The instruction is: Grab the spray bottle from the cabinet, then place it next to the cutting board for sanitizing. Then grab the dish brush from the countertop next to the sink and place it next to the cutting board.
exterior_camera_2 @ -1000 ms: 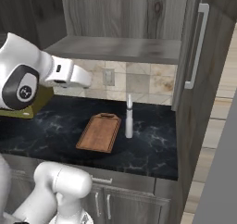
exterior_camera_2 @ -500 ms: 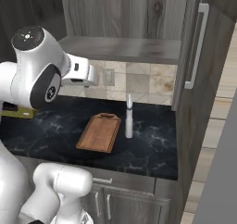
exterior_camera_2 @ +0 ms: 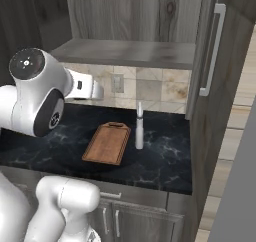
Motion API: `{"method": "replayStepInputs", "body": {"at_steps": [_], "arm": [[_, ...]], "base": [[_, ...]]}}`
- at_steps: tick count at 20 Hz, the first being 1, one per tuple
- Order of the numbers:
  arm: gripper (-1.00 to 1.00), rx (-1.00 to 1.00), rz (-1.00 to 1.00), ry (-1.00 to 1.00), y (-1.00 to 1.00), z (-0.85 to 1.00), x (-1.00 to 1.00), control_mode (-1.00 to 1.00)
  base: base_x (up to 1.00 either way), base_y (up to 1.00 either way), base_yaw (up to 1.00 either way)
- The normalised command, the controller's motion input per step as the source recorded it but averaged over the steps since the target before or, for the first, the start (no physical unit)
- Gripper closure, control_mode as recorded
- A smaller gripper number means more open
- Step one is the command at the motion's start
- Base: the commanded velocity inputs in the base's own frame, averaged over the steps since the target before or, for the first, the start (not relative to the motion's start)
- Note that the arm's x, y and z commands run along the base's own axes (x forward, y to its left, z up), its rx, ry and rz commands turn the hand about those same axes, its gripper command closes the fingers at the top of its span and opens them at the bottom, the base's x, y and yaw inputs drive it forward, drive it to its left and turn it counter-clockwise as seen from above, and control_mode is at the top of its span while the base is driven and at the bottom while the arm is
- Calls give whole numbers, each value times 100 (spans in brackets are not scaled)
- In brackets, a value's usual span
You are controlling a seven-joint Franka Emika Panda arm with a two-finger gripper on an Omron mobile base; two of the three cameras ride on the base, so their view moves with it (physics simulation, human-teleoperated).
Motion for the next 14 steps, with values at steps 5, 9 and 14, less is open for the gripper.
{"method": "replayStepInputs", "body": {"at_steps": [5, 9, 14], "arm": [[-100, 15, 0, -18, 0, -42, -20, -100], [-100, 24, 0, -14, 5, -13, -28, -100], [-100, 10, 0, -4, 12, 0, -12, 100]], "base": [[0, 0, 0], [0, 0, 0], [-45, 15, 0]]}}
